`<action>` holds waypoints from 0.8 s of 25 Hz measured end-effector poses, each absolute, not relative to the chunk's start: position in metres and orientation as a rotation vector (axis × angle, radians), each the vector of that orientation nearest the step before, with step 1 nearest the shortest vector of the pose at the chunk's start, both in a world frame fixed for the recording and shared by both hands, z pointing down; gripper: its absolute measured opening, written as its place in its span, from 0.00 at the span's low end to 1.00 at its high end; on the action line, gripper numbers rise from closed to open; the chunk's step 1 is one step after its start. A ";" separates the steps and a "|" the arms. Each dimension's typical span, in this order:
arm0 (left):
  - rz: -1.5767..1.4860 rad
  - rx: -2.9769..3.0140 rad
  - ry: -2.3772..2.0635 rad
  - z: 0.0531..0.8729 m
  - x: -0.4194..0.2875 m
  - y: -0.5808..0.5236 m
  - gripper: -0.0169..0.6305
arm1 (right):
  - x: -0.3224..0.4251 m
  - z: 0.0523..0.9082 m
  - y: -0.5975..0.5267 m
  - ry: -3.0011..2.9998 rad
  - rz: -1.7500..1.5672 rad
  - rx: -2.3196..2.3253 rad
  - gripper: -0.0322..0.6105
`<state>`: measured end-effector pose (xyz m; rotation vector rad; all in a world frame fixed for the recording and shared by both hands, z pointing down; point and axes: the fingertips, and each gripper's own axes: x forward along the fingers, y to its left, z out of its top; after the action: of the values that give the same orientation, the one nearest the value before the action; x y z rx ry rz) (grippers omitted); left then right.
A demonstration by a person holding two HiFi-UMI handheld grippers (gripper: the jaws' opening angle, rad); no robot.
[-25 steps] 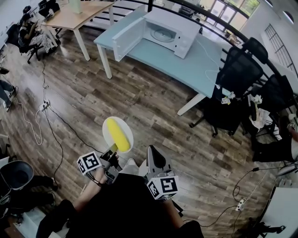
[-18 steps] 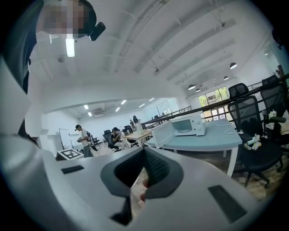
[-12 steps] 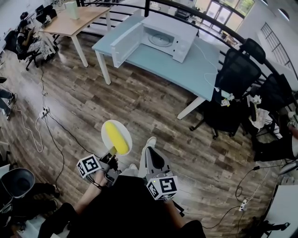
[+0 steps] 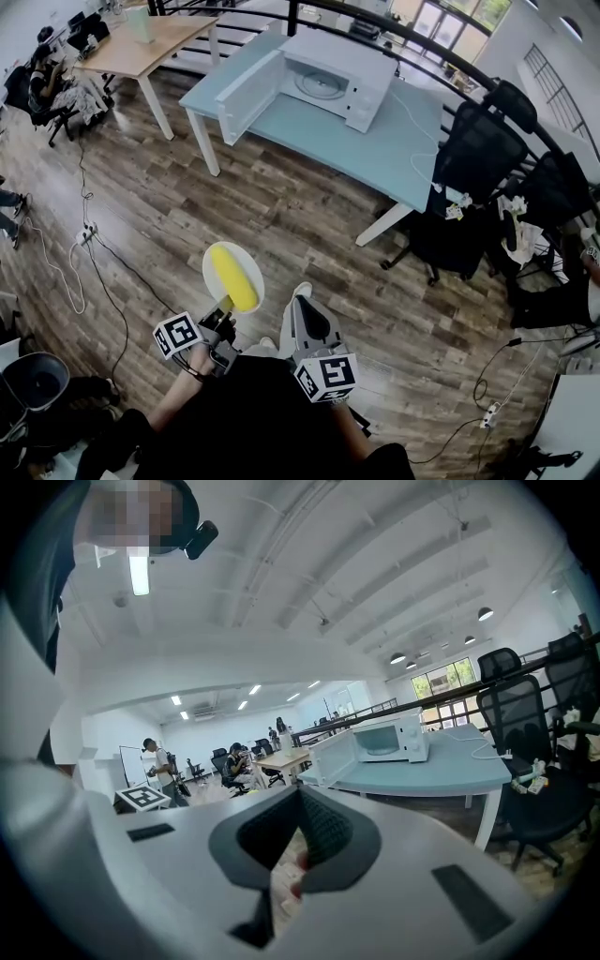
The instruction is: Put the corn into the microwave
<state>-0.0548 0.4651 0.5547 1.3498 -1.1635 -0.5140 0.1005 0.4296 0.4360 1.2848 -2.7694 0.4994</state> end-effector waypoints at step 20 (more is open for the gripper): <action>-0.483 1.340 -1.152 0.563 -0.049 0.369 0.05 | 0.108 0.447 0.334 -2.740 0.551 1.321 0.06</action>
<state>-0.0495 0.3688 0.5633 1.3396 -1.1525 -0.4830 0.1083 0.3335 0.4468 1.3210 -2.7402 0.5509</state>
